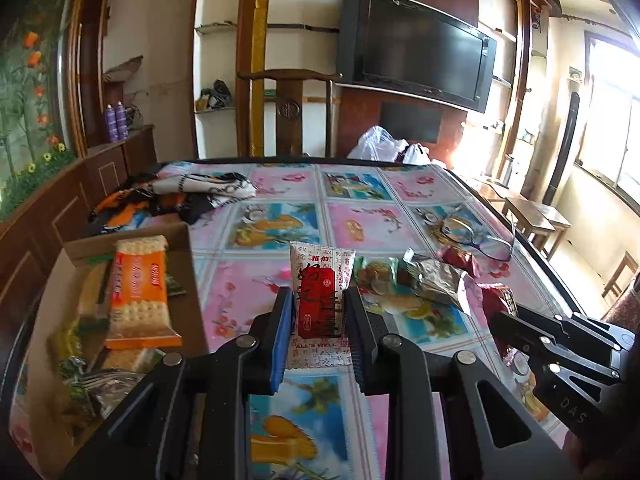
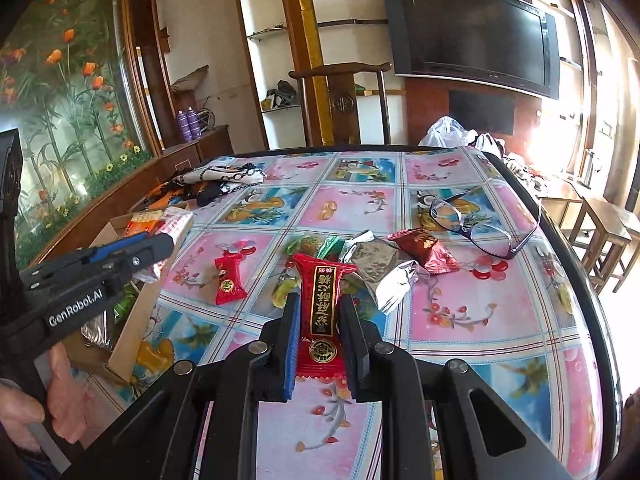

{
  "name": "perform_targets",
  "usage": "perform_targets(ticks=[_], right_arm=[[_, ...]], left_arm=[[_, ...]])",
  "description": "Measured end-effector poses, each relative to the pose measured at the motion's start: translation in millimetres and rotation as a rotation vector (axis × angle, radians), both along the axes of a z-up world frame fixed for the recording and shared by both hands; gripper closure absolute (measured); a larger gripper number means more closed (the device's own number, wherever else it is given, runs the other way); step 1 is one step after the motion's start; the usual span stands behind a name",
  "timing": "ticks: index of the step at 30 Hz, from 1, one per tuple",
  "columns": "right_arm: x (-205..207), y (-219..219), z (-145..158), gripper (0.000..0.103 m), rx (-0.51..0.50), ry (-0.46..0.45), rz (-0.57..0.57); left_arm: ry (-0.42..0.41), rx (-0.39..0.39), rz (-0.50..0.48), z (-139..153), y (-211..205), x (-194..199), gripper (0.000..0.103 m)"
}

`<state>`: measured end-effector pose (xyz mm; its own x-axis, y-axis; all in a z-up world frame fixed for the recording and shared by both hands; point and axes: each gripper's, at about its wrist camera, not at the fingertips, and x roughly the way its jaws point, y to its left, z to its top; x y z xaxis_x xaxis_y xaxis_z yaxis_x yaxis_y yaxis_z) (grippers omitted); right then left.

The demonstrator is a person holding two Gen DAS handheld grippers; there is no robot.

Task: Organize snacks
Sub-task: 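Carry the red candy packet and white-and-red packet over the cardboard box, then lower both packets into the box and open both grippers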

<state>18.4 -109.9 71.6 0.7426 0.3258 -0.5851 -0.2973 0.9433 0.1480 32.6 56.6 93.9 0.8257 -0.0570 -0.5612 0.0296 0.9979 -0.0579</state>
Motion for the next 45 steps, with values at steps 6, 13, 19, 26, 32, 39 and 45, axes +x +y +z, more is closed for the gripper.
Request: perform_targets(ticks=[6, 13, 19, 26, 32, 39, 45], right_arm=[[0.5, 4.1, -3.2, 0.083, 0.014, 0.011, 0.006], [2.4, 18.1, -9.8, 0.083, 0.062, 0.06, 0.037], [-3.3, 40.4, -9.3, 0.083, 0.073, 0.066, 0.065], [-5.8, 71.7, -5.7, 0.083, 0.115, 0.074, 0.117], [-9.0, 107.4, -2.0, 0.083, 0.129, 0.077, 0.177], [-11.0, 157.6, 1.7, 0.083, 0.136, 0.084, 0.267], [-13.0, 198.1, -0.8, 0.082, 0.133, 0.105, 0.338]], left_arm=[[-0.029, 0.003, 0.033, 5.8, 13.2, -2.8, 0.078], [-0.039, -0.014, 0.053, 8.6, 26.6, -5.1, 0.078], [-0.045, -0.028, 0.061, 10.4, 33.9, -6.5, 0.078], [-0.043, -0.054, 0.082, 11.4, 48.6, -6.7, 0.078], [-0.044, -0.088, 0.139, 14.6, 79.5, -6.5, 0.078], [-0.029, -0.135, 0.248, 13.0, 137.2, -6.3, 0.078], [0.044, -0.169, 0.326, 0.9, 190.8, -1.6, 0.078]])
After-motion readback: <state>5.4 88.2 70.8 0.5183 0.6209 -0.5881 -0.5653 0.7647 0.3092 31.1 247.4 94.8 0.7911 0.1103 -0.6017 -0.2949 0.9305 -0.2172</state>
